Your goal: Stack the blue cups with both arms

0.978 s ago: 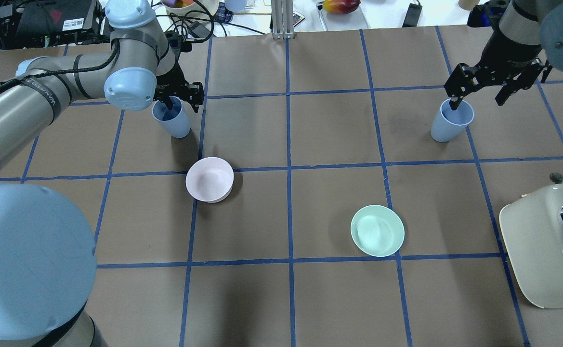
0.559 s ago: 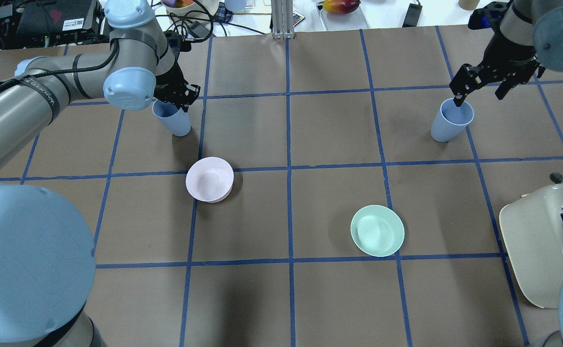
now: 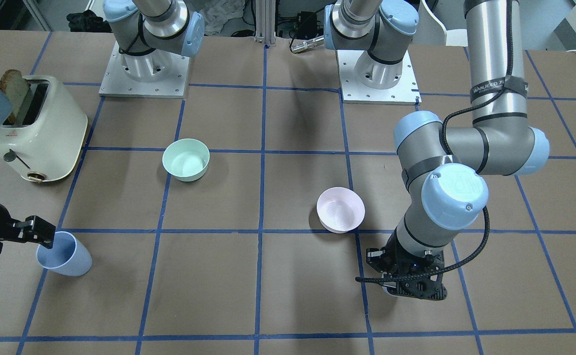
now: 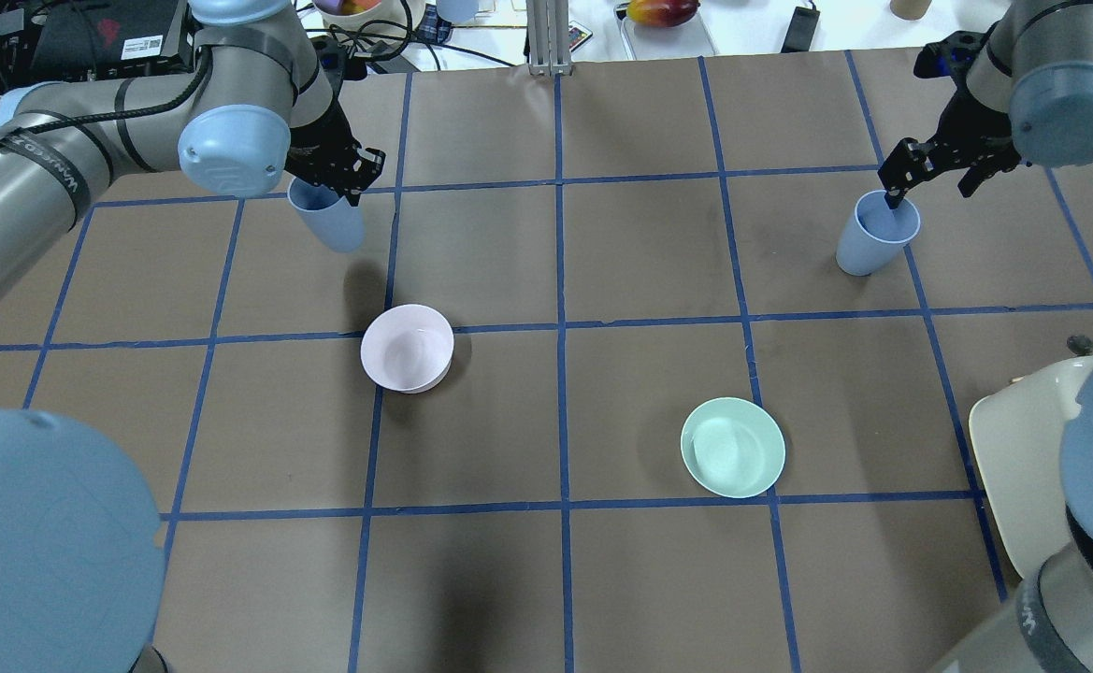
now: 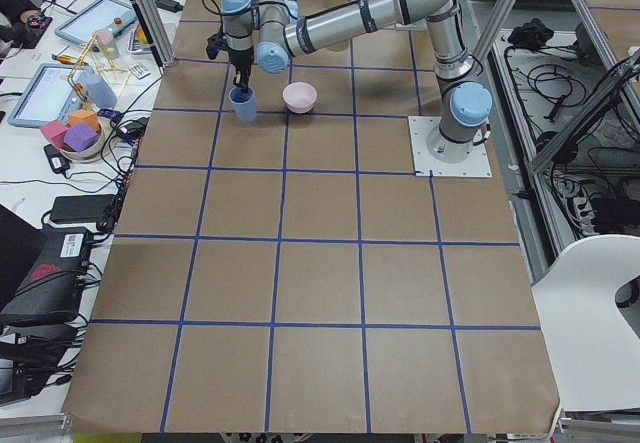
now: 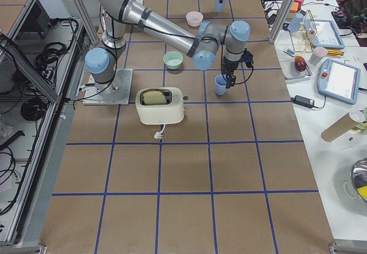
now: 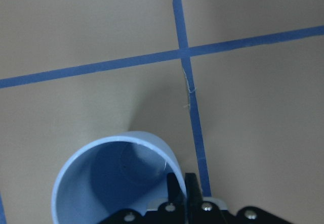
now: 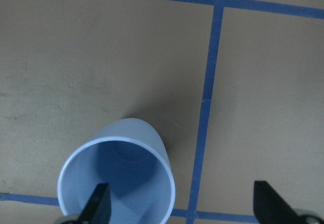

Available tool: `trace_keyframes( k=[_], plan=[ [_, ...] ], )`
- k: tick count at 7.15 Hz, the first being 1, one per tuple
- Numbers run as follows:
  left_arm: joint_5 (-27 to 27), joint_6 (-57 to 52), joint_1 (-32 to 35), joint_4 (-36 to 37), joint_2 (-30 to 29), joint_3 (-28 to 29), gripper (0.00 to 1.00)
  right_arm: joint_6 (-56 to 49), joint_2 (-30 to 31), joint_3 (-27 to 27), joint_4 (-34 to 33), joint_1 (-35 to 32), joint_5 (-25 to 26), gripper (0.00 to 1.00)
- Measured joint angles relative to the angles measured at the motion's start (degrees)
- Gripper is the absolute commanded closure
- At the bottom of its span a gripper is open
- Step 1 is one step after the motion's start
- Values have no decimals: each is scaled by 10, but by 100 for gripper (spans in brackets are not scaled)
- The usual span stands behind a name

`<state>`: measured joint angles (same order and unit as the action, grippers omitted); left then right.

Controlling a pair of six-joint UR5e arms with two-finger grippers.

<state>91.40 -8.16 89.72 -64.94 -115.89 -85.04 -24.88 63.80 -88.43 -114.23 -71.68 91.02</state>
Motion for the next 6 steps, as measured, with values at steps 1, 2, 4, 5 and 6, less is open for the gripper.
trace_keyframes(
  k=[1,2,4,5,6],
  plan=[
    [0,14,6,-30,23,-2,100,1,-12,0,-2,0,-1,69],
    [-1,38,18,-59,45,-4,100,2,-20,0,-2,0,0,93],
    [-1,135,70,-86,70,-6,100,3,-27,-1,0,0,4,100],
    [-1,203,108,-84,66,-6,100,3,-28,-1,3,0,5,100],
    [-2,269,142,-72,56,-5,100,3,-26,0,7,0,7,100]
  ],
)
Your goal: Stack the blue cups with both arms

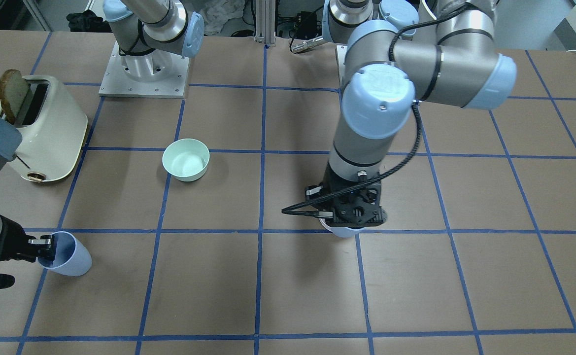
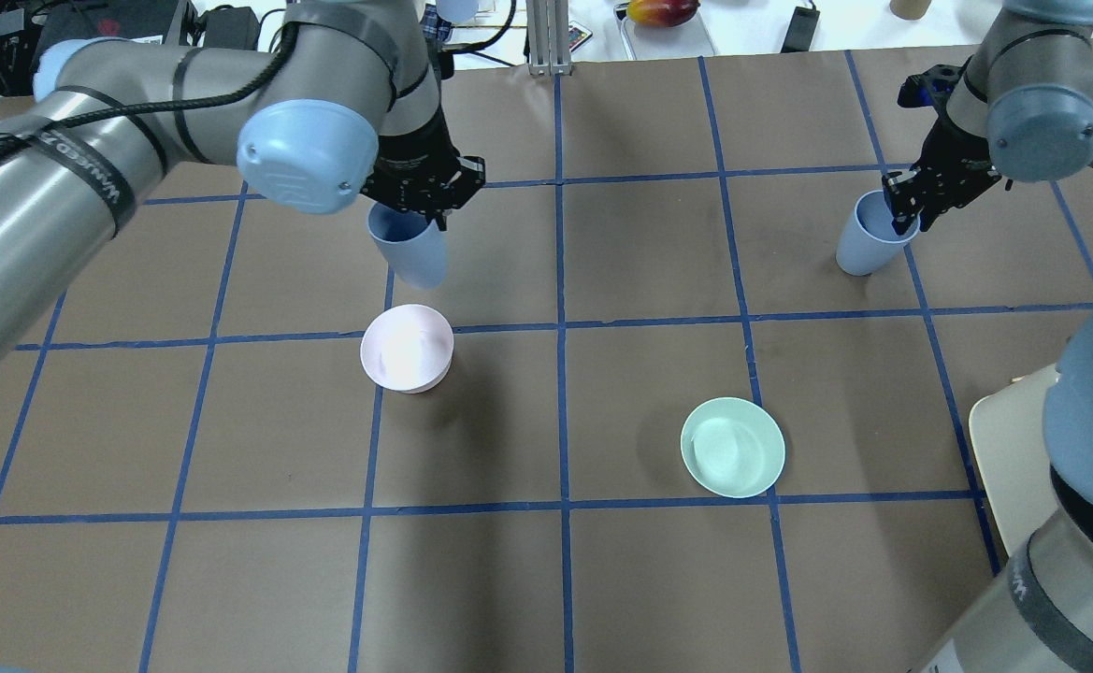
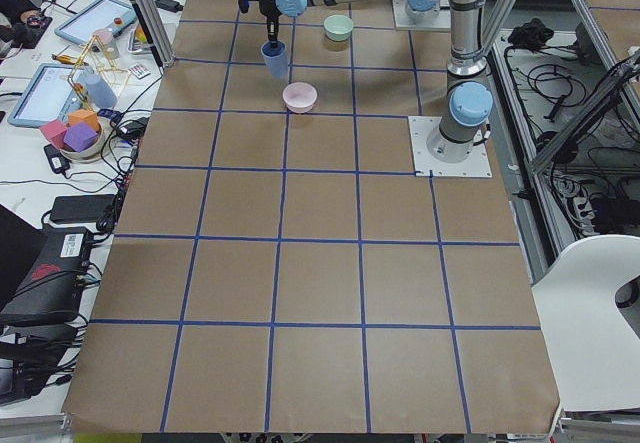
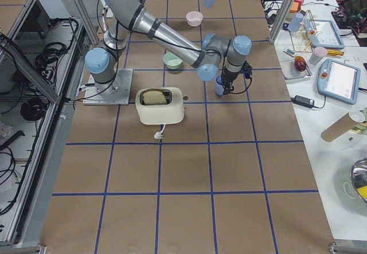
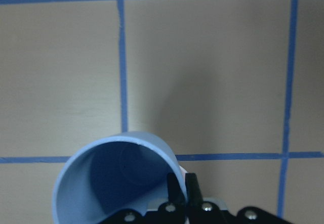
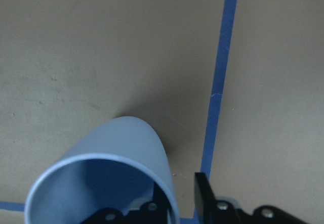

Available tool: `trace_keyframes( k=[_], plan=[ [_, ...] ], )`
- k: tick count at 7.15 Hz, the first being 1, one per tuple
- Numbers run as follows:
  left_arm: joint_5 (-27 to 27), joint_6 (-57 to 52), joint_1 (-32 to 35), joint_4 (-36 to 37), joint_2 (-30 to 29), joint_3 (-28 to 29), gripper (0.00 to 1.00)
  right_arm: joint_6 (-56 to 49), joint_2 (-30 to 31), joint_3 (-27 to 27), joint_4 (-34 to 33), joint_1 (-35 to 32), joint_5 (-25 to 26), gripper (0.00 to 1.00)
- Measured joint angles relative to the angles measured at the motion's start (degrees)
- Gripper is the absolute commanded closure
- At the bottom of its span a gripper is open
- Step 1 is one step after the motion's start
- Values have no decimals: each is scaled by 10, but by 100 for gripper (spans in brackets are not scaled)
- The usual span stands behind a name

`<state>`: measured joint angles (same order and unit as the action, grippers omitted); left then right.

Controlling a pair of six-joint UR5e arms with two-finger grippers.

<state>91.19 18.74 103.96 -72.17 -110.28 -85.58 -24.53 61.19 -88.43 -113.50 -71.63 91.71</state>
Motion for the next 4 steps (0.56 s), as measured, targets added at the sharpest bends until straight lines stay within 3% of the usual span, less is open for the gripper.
trace_keyframes(
  k=[4],
  plan=[
    [0,119,98,56,-55,3,100,2,16,36,67,-4,-6,100]
  ],
)
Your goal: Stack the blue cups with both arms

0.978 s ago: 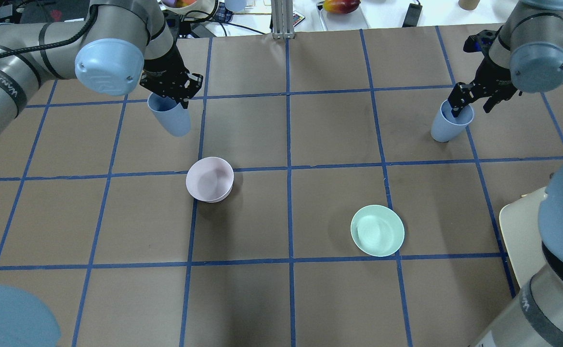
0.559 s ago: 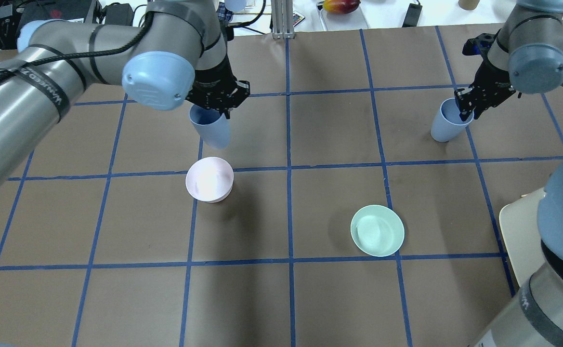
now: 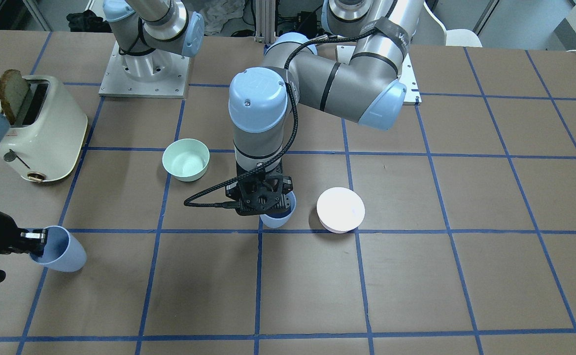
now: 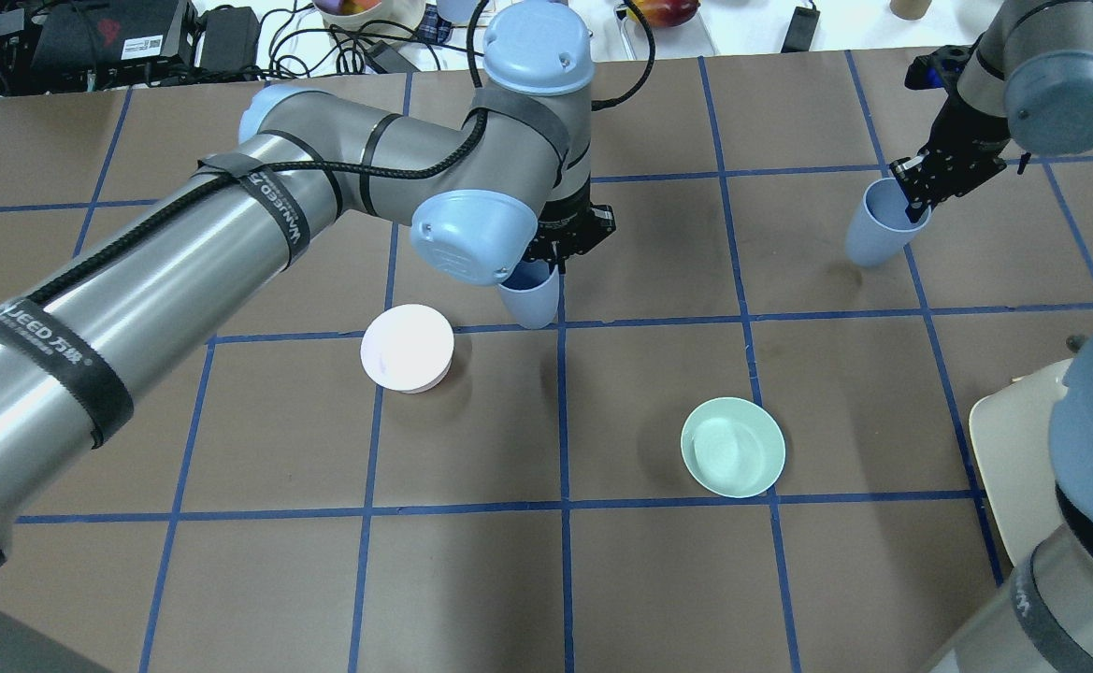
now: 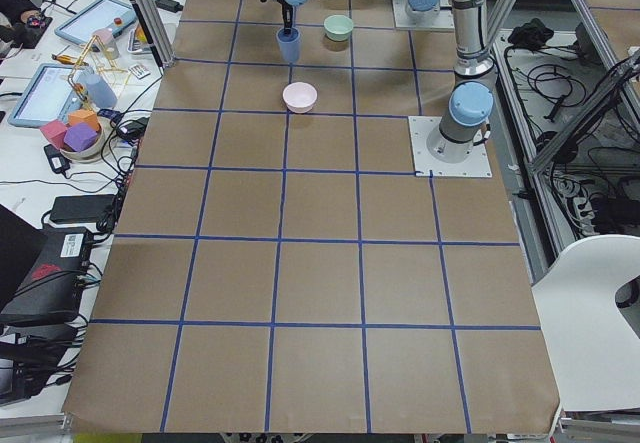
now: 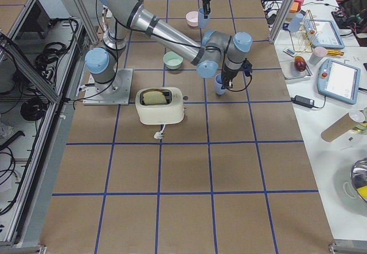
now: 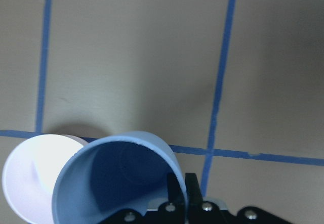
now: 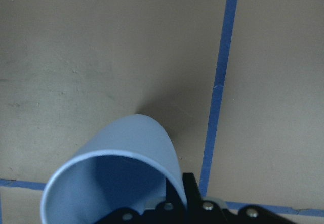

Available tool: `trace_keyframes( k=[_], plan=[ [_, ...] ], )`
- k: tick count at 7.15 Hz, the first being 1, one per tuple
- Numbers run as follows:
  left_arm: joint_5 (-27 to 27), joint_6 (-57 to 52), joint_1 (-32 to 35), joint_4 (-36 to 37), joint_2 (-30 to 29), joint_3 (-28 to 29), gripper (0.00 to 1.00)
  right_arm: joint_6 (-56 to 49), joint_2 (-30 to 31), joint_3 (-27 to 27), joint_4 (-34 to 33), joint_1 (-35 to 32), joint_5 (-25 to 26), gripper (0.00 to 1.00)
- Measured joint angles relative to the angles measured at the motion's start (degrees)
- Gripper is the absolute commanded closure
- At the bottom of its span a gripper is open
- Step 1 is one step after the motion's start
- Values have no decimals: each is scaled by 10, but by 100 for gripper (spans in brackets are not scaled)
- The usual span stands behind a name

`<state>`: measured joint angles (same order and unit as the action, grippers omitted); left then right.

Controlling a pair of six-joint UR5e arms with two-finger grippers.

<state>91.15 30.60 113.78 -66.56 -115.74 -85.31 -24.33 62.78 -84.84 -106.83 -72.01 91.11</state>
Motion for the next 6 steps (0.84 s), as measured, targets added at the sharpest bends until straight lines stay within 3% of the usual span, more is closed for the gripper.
trace_keyframes(
  k=[3,6],
  plan=[
    [-1,10,20,34,-33,-1,100,5,10,30,62,-5,-22,100],
    [-1,30,54,-44,2,-32,100,11,24,32,89,-14,-35,100]
  ],
)
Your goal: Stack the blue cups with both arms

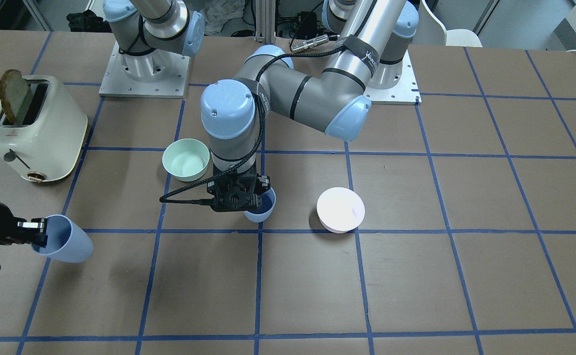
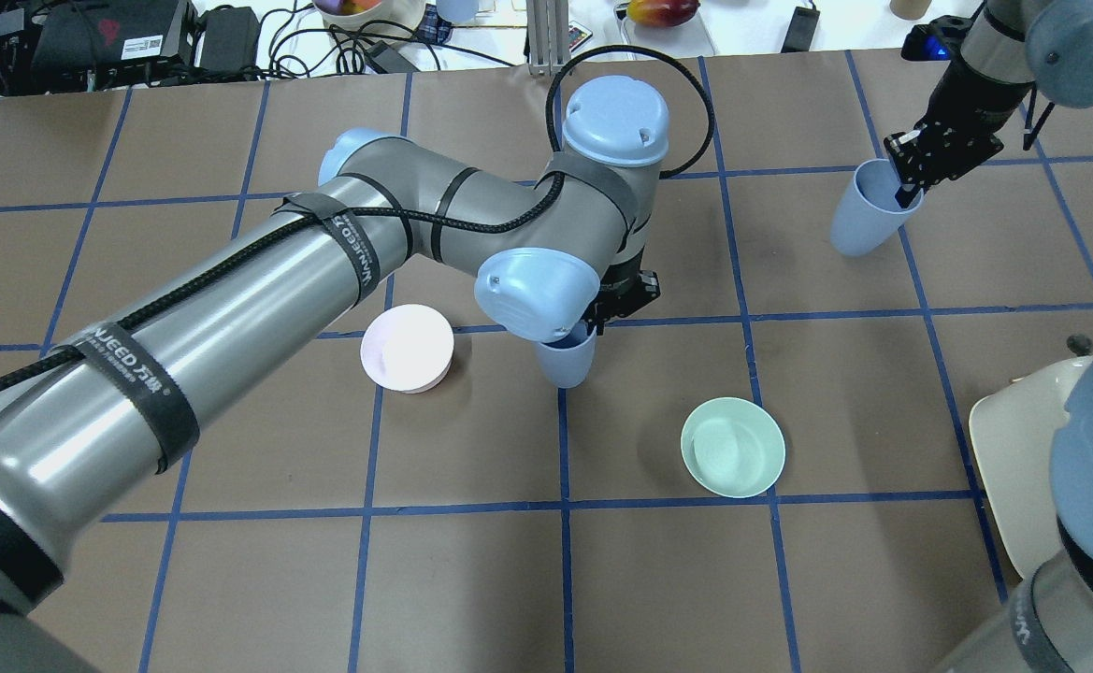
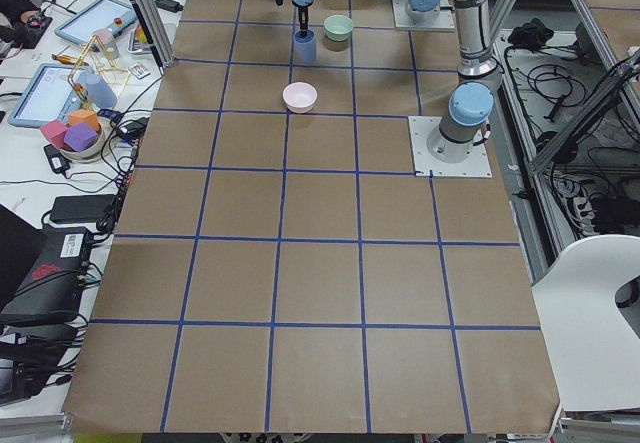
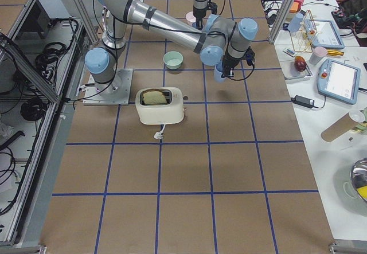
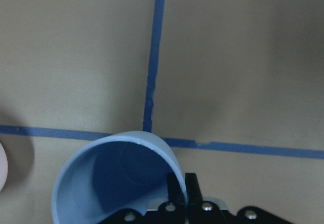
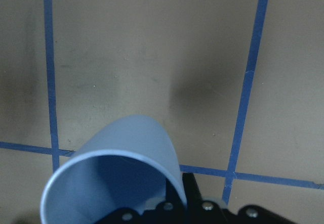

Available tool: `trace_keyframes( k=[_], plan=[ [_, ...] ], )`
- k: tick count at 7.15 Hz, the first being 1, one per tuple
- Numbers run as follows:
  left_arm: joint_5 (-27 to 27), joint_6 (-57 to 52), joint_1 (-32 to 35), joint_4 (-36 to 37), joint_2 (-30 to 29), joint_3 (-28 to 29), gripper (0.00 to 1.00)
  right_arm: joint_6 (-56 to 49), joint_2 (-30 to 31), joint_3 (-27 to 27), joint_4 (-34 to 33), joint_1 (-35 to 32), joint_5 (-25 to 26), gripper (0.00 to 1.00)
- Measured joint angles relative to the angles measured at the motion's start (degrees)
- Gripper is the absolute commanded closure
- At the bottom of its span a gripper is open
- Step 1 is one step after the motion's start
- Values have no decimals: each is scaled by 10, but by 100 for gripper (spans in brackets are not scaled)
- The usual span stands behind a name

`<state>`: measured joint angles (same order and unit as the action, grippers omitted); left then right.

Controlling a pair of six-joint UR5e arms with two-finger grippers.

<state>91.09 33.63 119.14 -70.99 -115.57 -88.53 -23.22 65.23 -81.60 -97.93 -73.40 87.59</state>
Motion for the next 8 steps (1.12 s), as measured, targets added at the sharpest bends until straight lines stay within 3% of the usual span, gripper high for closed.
trace_keyframes(
  k=[3,5,6,7,8],
  plan=[
    [-6,45,9,-12,47,-81,100,3,11,0,11,-14,-2,100],
    [-24,53,10,14,53,-97,100,4,14,-1,15,-18,-1,100],
    [-30,54,11,21,51,-99,64,4,14,-2,18,-18,-2,100],
    [-32,53,11,22,49,-102,5,4,15,-2,23,-18,-2,100],
    [-31,54,11,23,49,-103,0,4,15,-2,25,-18,-2,100]
  ],
)
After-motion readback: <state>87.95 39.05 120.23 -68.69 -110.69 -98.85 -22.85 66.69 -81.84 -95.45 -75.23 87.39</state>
